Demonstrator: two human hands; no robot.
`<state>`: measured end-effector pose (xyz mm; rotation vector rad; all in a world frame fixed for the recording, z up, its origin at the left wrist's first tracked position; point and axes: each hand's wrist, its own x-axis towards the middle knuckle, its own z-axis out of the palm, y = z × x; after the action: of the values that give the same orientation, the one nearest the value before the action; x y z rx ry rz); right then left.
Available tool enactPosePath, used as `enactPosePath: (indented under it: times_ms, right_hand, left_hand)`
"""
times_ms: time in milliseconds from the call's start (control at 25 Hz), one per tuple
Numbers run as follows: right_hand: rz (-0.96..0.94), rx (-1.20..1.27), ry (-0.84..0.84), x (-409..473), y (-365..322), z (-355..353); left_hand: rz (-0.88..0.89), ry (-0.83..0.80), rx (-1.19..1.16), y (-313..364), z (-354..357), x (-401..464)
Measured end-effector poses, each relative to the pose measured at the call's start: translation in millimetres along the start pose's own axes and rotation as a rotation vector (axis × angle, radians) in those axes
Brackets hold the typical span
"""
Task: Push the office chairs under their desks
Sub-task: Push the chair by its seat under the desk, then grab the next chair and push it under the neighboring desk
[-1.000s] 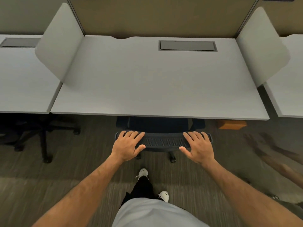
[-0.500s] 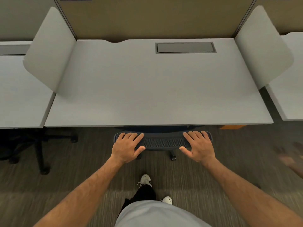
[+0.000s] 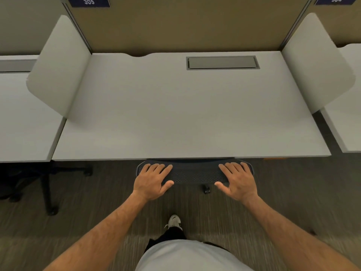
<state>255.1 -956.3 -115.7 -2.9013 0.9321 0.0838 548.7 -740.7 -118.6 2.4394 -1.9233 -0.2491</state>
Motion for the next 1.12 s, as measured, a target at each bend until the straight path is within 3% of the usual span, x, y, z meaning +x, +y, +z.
enactPosePath:
  times_ms: [320, 720, 1120]
  right_hand:
    - [-0.042, 0.091, -0.002, -2.3, -1.0, -15.0]
    - [-0.564, 0.324, 0.040, 13.0, -47.7, -87.2]
    - [-1.070, 0.425, 0.034, -37.6, -212.1, -98.3]
  left_hand:
    - [-0.071, 0.026, -0.034, 15.5, -16.8, -12.3]
    - [-0.474, 0.414, -0.089, 114.0, -65.1, -104.7]
    - [-0.912, 0.607, -0.046, 175.1, -91.4, -288.8]
